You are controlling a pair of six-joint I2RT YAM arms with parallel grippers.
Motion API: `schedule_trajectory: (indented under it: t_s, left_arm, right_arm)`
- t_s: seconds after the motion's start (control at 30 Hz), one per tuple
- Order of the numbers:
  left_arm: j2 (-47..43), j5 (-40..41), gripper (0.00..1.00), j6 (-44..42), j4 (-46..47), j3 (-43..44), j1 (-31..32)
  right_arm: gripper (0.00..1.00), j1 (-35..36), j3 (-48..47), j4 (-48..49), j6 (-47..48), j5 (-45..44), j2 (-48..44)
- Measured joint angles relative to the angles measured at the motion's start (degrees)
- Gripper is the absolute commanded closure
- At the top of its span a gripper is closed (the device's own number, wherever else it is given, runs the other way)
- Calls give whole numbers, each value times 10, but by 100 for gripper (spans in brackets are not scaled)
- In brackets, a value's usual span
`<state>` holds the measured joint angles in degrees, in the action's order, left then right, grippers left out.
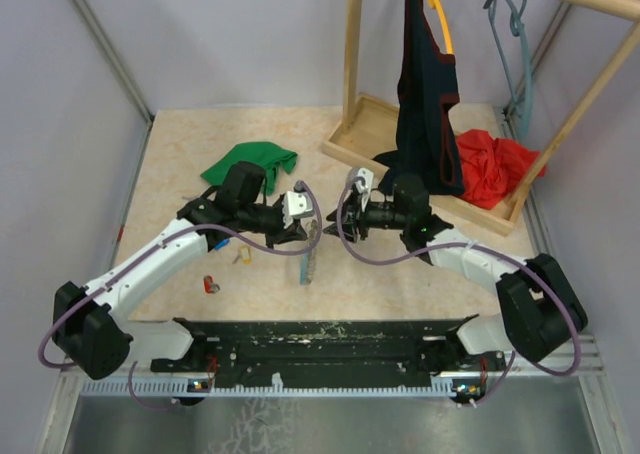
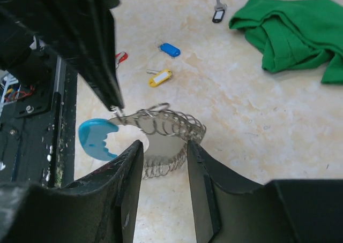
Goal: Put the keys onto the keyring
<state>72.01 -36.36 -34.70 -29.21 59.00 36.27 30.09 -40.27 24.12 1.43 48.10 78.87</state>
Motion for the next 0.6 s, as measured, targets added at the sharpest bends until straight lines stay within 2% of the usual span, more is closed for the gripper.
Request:
schedule_trajectory:
  t_s: [0.27,0.6]
  left_arm:
    - [15,4,100,13,-9,8,0]
    - [22,3,100,18,-25,22,0]
  right_arm:
    - [61,54,16,-1,89,-1,-37]
    - [73,79,-7,-38,141,0,-26]
